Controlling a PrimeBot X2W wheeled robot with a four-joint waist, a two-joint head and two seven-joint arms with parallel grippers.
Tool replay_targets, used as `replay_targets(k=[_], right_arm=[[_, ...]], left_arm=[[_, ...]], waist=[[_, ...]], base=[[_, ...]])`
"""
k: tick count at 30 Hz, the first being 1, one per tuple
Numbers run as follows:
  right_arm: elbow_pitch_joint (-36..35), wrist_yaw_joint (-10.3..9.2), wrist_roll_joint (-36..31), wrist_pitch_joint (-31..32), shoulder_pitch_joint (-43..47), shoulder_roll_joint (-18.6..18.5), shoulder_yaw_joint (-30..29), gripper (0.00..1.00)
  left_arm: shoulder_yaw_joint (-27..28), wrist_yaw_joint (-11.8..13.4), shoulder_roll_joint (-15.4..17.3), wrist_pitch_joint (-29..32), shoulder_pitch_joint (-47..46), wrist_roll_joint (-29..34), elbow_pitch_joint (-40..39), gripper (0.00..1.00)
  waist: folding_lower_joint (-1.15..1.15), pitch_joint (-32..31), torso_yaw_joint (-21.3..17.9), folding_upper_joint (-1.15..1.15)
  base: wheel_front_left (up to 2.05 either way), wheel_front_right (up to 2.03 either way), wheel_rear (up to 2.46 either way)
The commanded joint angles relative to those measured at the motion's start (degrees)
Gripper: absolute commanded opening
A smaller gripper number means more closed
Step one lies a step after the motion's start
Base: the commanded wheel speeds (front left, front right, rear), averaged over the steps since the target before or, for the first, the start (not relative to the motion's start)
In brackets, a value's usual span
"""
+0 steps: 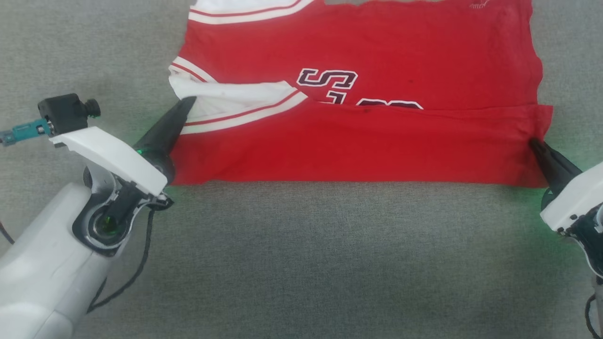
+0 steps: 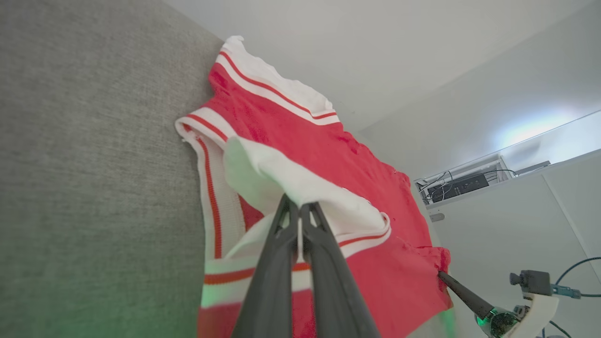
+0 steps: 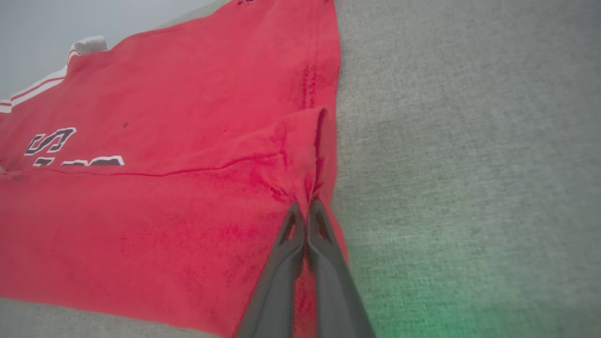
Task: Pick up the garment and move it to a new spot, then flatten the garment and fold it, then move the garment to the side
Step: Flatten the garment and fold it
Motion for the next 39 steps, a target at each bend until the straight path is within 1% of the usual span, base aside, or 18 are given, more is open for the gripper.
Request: replay_targets(k=[1,5,6,7,8,9,10,11,13,16,19,21,25,27,30,32,35,39], right_arm=[[1.0,-0.01,-0.1,-1.0,-1.0,-0.2,0.5,0.0],[3.5,-0.01,-0.3,-2.7,-1.9,-0.7,2.2,0.0],[3.9,-0.02,-0.4,-3.3,-2.1,-0.8,2.5,0.0],[4.2,-0.02,-0.8,-4.0,-2.2,-1.0,3.0,0.31],[4.5,-0.02,-1.2,-4.8,-2.3,-1.3,3.5,0.68],[4.7,-0.01,-1.6,-5.4,-2.3,-1.5,3.9,0.96],[4.9,-0.01,-1.9,-6.0,-2.2,-1.7,4.2,1.0],[4.9,-0.01,-1.9,-6.0,-2.2,-1.7,4.2,1.0],[5.0,-0.01,-2.3,-7.1,-1.5,-2.2,4.5,1.0],[4.6,-0.01,-2.7,-8.2,-0.1,-2.8,4.2,1.0],[3.4,-0.01,-3.1,-8.8,1.5,-3.2,3.5,1.0],[2.4,-0.01,-3.2,-8.7,2.7,-3.5,2.9,1.0],[0.5,-0.01,-3.4,-7.6,4.3,-3.2,2.0,1.0],[-0.3,-0.01,-3.6,-7.2,4.6,-2.8,1.8,1.0],[-1.6,-0.01,-4.0,-6.6,4.6,-2.1,2.2,1.0],[-2.4,-0.01,-4.2,-6.2,4.4,-1.9,2.7,1.0],[-3.7,-0.01,-4.3,-5.8,3.9,-1.8,3.1,1.0],[-4.8,-0.01,-4.5,-5.4,3.6,-1.5,2.8,1.0]], left_arm=[[-0.1,0.0,-0.2,-0.7,-1.4,0.1,1.4,0.0],[-2.2,0.0,-0.1,-0.9,-2.8,1.6,5.1,0.0],[-2.8,0.1,0.0,-0.9,-3.2,2.1,5.8,0.07],[-3.6,0.1,0.4,-1.0,-3.6,3.0,6.3,0.37],[-4.3,0.1,0.7,-1.1,-3.9,3.4,6.5,0.77],[-5.1,0.1,1.0,-1.2,-4.2,3.6,6.3,1.0],[-5.9,0.1,1.7,-1.5,-4.7,4.7,6.3,1.0],[-5.9,0.1,1.7,-1.5,-4.7,4.7,6.3,1.0],[-7.9,0.1,3.0,-1.5,-5.7,6.6,5.9,1.0],[-10.7,0.0,5.2,-0.8,-6.7,8.3,5.1,1.0],[-13.2,0.0,8.1,1.4,-8.2,10.2,4.3,1.0],[-15.3,0.0,9.3,5.3,-8.9,10.0,2.9,1.0],[-19.9,0.4,12.2,17.9,-9.2,8.3,0.9,1.0],[-21.4,1.4,12.1,22.9,-9.4,6.8,0.1,1.0],[-22.6,3.4,12.2,27.1,-10.2,6.3,0.1,1.0],[-22.6,4.2,11.8,28.5,-10.4,5.1,0.8,1.0],[-22.5,5.0,11.5,29.5,-11.1,5.4,2.8,1.0],[-22.6,4.5,10.6,30.7,-11.9,4.7,5.8,1.0]], waist=[[0.0,0.8,-0.3,0.0],[0.0,1.3,-0.4,0.0],[0.0,1.3,-0.4,0.0],[0.0,1.2,-0.4,0.0],[0.0,0.9,-0.4,0.0],[0.0,0.5,-0.4,0.0],[0.0,0.0,-0.3,0.0],[0.0,0.0,-0.3,0.0],[0.0,-1.3,-0.1,0.0],[0.0,-3.5,0.4,0.0],[0.0,-5.6,1.0,0.0],[0.0,-6.8,1.3,0.0],[0.0,-8.4,1.6,0.0],[0.0,-8.5,1.5,0.0],[0.0,-8.0,0.9,0.0],[0.0,-7.1,0.3,0.0],[0.0,-5.6,-1.0,0.0],[0.0,-3.8,-2.5,0.0]], base=[[0.0,0.0,0.0],[0.0,0.0,0.0],[0.0,0.0,0.0],[0.0,0.0,0.0],[0.0,0.0,0.0],[0.0,0.0,0.0],[0.0,0.0,0.0],[0.0,0.0,0.0],[0.0,0.0,0.0],[0.0,0.0,0.0],[0.0,0.0,0.0],[0.0,0.0,0.0],[0.0,0.0,0.0],[0.0,0.0,0.0],[0.0,0.0,0.0],[0.0,0.0,0.0],[0.0,0.0,0.0],[0.0,0.0,0.0]])
